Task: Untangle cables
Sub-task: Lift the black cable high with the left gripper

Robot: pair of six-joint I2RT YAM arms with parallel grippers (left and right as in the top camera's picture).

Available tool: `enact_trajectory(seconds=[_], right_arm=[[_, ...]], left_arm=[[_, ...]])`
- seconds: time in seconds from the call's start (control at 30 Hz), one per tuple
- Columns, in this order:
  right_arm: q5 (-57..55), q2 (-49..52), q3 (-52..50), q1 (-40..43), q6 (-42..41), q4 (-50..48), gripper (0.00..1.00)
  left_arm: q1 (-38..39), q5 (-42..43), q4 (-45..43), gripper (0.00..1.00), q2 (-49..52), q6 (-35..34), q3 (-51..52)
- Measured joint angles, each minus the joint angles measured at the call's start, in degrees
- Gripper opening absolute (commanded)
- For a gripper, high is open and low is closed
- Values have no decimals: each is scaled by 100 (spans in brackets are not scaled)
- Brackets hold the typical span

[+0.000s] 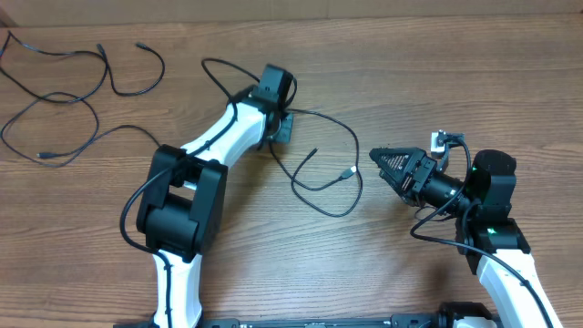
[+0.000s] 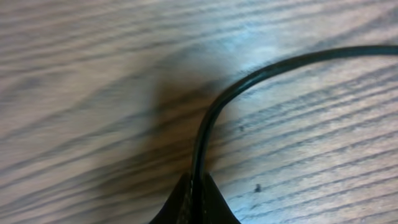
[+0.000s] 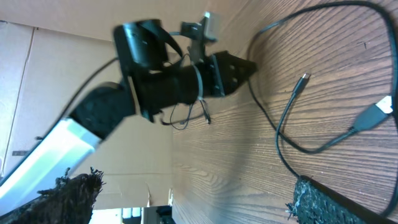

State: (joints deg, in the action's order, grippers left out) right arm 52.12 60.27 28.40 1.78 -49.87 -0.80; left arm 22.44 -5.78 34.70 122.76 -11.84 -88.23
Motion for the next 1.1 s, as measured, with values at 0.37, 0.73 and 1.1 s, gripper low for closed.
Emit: enact_trajectory(seconds=[0.37,0.73,1.1], right_arm=[[-2,0,0,0,0,-2,100],[-2,0,0,0,-2,-2,100],[0,0,0,0,-2,-2,100]], left_arm=[[-2,-378,1182,4,-1305,129,-2850],[-7,-120,2017,4,-2002,127,-3849],[-7,70,2479,4,-2022,-177,-3849]])
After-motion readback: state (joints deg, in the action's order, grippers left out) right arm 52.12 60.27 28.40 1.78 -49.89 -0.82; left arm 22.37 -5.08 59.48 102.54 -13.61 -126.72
